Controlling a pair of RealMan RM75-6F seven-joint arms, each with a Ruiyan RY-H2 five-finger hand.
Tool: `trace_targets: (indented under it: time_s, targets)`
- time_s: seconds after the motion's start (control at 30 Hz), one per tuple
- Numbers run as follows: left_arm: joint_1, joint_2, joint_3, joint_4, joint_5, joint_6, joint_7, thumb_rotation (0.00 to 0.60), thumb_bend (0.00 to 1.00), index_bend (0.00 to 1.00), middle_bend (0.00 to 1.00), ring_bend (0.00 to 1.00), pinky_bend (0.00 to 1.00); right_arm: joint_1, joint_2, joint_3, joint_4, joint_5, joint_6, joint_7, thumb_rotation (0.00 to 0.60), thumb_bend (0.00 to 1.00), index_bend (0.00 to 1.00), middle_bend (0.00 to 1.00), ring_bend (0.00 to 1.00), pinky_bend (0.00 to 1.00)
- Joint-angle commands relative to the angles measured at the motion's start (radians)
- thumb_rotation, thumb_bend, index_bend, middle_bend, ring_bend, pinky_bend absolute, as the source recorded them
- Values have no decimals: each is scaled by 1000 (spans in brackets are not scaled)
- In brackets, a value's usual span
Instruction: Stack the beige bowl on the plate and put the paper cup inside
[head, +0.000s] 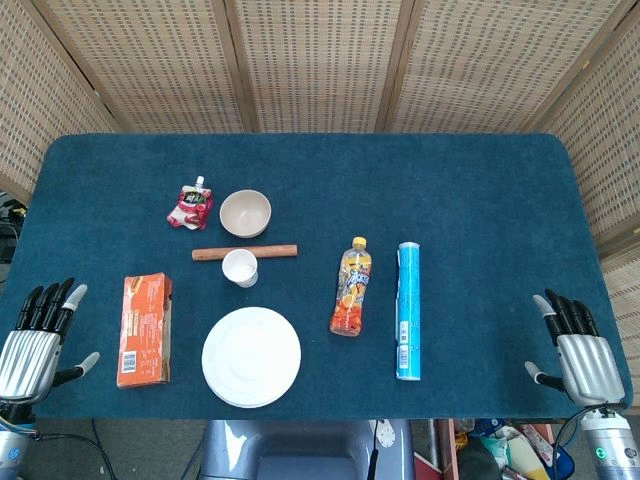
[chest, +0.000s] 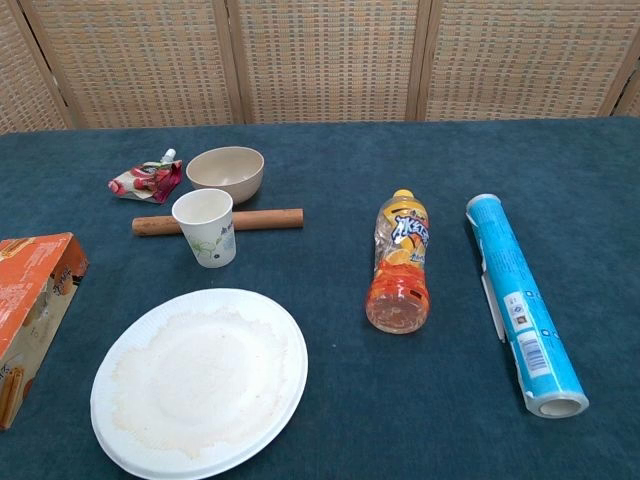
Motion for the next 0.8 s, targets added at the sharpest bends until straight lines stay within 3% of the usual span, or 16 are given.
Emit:
trace_targets:
  time_s: [0.03, 0.8]
  targets:
    - [0, 0, 0, 0, 0, 0, 0, 600, 94, 0, 0, 0, 0, 0, 0, -1, 0, -1, 0, -1, 600, 181, 0, 0, 0, 0]
    - [-1, 0, 1, 1, 4, -1, -2, 600, 95, 0, 0, 0, 0, 0, -1, 0, -4, 1, -1, -6, 600, 180, 0, 0, 0, 0]
